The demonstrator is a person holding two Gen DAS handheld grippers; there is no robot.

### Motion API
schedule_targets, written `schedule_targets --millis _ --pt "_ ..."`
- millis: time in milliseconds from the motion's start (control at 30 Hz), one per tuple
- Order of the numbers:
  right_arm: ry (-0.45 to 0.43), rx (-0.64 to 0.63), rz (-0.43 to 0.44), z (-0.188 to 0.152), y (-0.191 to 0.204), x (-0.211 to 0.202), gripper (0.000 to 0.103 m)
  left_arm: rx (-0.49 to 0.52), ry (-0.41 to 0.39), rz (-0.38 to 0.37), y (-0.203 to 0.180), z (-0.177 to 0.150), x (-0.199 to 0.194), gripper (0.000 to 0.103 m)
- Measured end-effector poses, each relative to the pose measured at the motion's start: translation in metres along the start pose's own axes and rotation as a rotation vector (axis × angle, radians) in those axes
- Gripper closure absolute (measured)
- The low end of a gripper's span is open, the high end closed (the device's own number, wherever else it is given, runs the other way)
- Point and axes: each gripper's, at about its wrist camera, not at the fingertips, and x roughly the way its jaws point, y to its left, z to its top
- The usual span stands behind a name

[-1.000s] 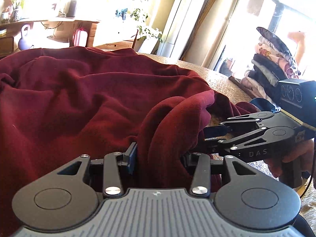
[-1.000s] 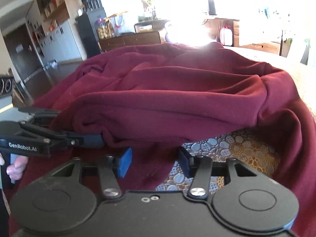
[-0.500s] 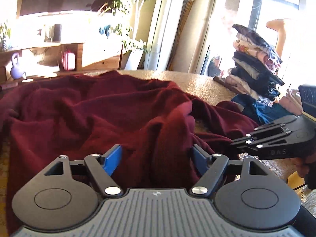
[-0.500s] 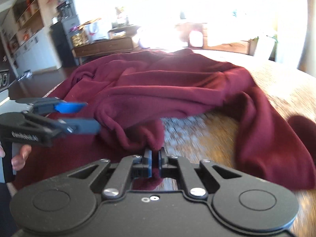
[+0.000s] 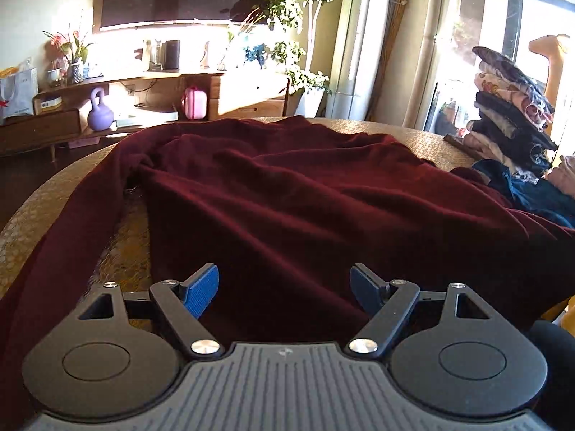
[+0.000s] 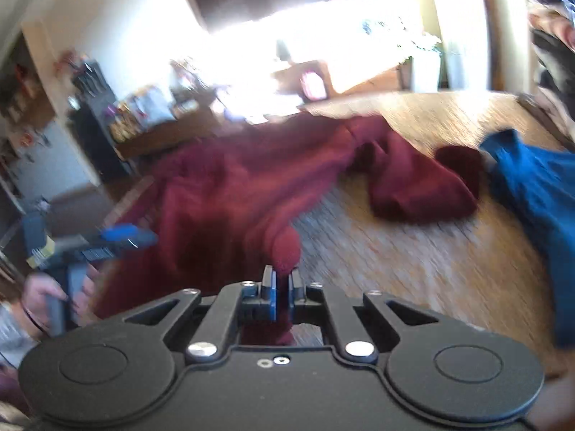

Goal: Fold clothes
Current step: 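Spread the sweatshirt across the table and open both grippers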

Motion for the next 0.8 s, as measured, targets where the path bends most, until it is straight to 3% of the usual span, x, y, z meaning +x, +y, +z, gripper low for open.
schedule_targets --millis 100,200,367,467,600,700,800 --pt "0.07 0.007 -0.085 -0.019 -0.012 0.019 0.0 0.038 0.025 0.023 0.003 -0.013 -0.006 0.023" --pt "0.107 -0.031 -0.092 -0.028 -0.014 0.029 0.0 0.091 0.041 0.05 0.002 -0.022 -0.014 0.023" --pt "0.013 -0.247 -0.122 -0.028 -0.003 0.009 0.0 0.141 0.033 0.06 -0.001 -0.034 -0.038 0.022" --pt "0.007 -0.361 -0.126 -0.025 0.007 0.024 0.0 0.153 0.051 0.068 -0.005 -0.045 -0.039 0.021" --pt "0.052 -0.367 -0.058 -0.018 0.021 0.068 0.0 0.149 0.105 0.099 -0.008 -0.059 -0.03 0.021" --pt "0.116 -0.315 0.0 -0.015 0.025 0.095 0.0 0.07 0.115 0.097 -0.002 -0.061 -0.029 0.02" --pt "0.107 -0.345 0.019 -0.01 0.026 0.102 0.0 0.043 0.119 0.108 -0.001 -0.062 -0.028 0.016"
